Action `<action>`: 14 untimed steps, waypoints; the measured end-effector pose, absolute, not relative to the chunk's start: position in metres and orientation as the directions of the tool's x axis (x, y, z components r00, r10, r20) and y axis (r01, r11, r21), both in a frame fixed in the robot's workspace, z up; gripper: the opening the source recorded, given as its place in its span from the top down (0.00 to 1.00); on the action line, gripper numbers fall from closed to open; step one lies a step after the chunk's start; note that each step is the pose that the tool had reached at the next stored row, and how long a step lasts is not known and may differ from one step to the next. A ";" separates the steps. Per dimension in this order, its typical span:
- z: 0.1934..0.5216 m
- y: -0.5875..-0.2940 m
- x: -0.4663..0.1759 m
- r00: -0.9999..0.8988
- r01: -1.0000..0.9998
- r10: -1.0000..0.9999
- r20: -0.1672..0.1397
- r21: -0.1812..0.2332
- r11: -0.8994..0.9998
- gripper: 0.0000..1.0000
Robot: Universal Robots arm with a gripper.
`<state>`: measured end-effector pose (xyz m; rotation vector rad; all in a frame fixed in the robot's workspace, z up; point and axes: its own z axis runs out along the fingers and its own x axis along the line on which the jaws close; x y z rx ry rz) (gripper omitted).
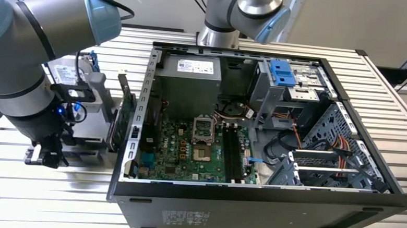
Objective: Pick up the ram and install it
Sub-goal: 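Pick up the ram and move it above insertion slot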
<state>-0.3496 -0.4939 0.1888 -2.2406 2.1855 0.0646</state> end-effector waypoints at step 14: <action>0.189 -0.494 -0.350 0.035 -0.999 -0.999 -0.037 0.021 -0.036 0.00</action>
